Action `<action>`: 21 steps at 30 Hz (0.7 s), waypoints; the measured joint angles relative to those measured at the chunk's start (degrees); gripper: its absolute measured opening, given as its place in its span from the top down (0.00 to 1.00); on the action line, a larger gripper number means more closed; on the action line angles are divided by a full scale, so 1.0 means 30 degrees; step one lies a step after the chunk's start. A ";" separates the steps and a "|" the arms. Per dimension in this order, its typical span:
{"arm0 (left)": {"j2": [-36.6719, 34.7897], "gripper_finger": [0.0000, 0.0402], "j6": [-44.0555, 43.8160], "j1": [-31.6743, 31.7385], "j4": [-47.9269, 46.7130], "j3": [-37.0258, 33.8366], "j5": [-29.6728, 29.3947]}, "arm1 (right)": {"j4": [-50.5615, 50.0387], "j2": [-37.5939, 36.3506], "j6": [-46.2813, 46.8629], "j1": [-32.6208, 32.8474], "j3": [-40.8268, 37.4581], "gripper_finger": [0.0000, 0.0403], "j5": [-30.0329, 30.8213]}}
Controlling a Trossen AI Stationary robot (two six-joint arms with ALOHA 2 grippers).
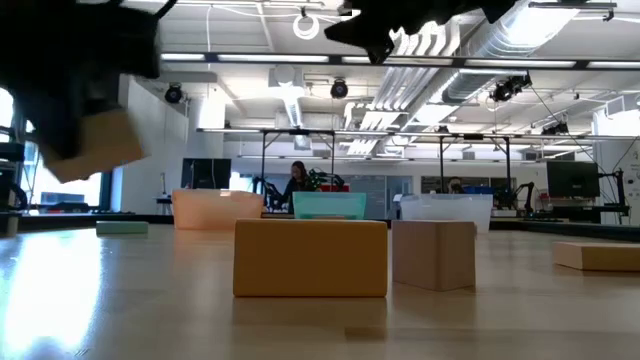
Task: Sort & place blocks by color
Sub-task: Put the brown block into the transparent bin
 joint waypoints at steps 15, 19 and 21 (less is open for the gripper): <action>0.0102 0.74 0.7759 0.1391 0.8211 0.0025 -0.5521 | 0.3295 0.0000 0.1014 0.1774 0.0000 0.45 0.2684; 0.0102 0.74 1.0227 0.1391 0.9949 0.0025 -0.6382 | 0.4147 0.0007 0.1008 0.1879 0.0000 0.45 0.2725; 0.0102 0.74 1.1578 0.1391 1.0923 0.0025 -0.6672 | 0.4793 0.0007 0.0990 0.1880 0.0000 0.45 0.2724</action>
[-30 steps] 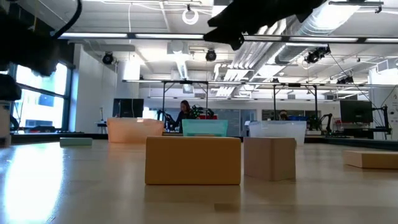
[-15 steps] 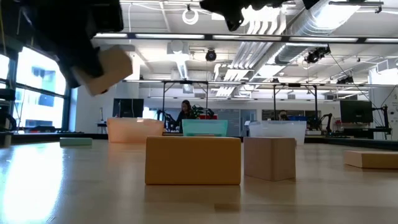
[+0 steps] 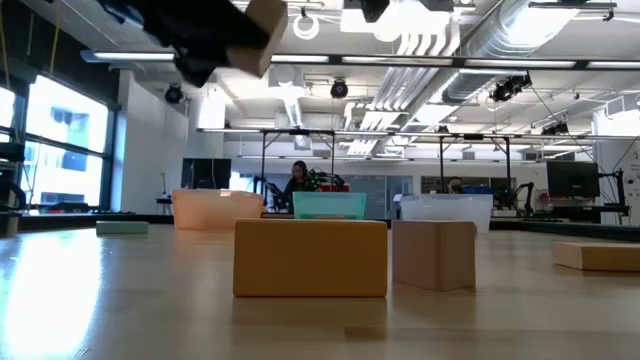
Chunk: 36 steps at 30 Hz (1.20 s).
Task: Sort & place blocks by color
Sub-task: Put the brown block into the transparent bin
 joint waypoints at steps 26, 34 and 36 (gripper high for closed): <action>-0.0015 0.74 0.4733 0.2291 0.3108 0.1989 0.0068 | 0.2878 0.1442 -0.3070 -0.0128 0.0000 0.45 0.0013; -0.0015 0.73 0.4690 0.2819 0.3129 0.1989 0.0698 | 0.2865 0.1523 -0.3064 -0.0445 0.0000 0.54 0.0685; -0.0015 0.73 0.4661 0.2975 0.3129 0.1989 0.0898 | 0.2747 0.1523 -0.3012 -0.0525 0.0000 0.62 0.0534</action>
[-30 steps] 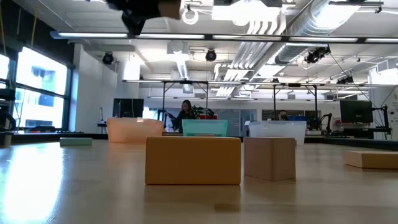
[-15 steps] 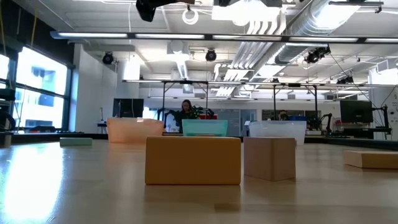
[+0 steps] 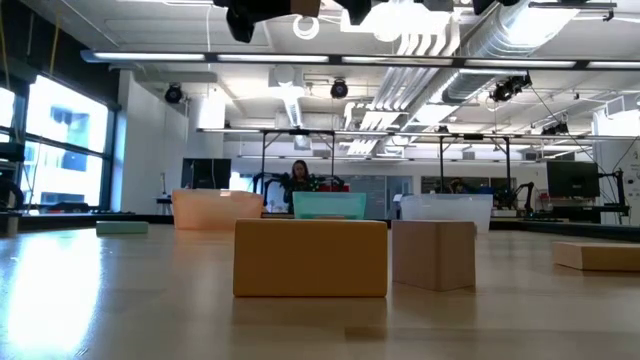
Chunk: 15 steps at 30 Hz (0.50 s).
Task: Sort & place blocks by color
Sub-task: Put the brown block into the transparent bin
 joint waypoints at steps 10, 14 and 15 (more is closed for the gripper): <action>0.0015 0.64 -0.1648 0.0779 -0.0389 -0.0007 0.0544 | -0.1121 -0.0044 0.0914 -0.0500 0.0029 0.74 -0.0042; 0.0015 0.56 -0.2383 0.1014 -0.1409 -0.0003 0.0267 | -0.2007 -0.0022 0.1410 -0.0742 0.0022 0.74 0.0382; 0.0010 0.54 -0.2441 0.1070 -0.1759 0.0000 0.0229 | -0.2248 -0.0022 0.1456 -0.0771 0.0022 0.74 0.0455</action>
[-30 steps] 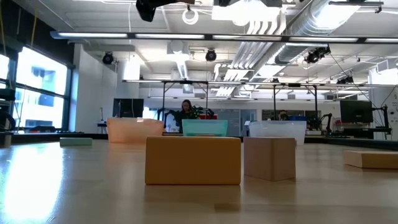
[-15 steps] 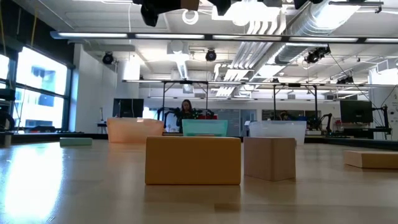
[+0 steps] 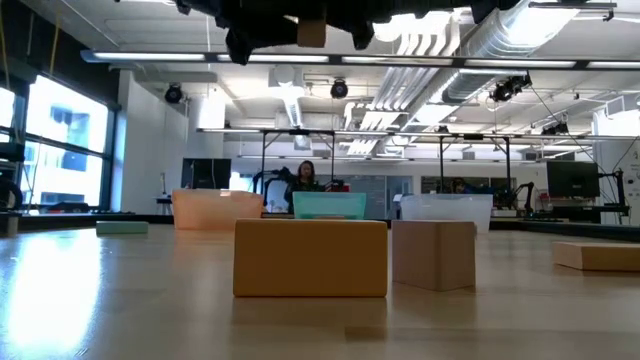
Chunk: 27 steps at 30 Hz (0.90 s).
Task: Sort & place blocks by color
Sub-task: Put the brown block into the transparent bin
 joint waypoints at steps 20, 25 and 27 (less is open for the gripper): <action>-0.0017 0.40 -0.0906 0.0654 -0.8197 0.0007 -0.1385 | -1.0694 0.0029 0.3103 -0.2362 -0.0029 0.74 0.7368; -0.0017 0.40 -0.1377 0.0650 -0.9568 0.0004 -0.1378 | -1.2069 0.0029 0.4018 -0.3685 -0.0029 0.74 0.9226; -0.0017 0.40 -0.1423 0.0647 -0.9795 0.0007 -0.1378 | -1.2525 0.0029 0.4115 -0.4347 -0.0029 0.74 0.9792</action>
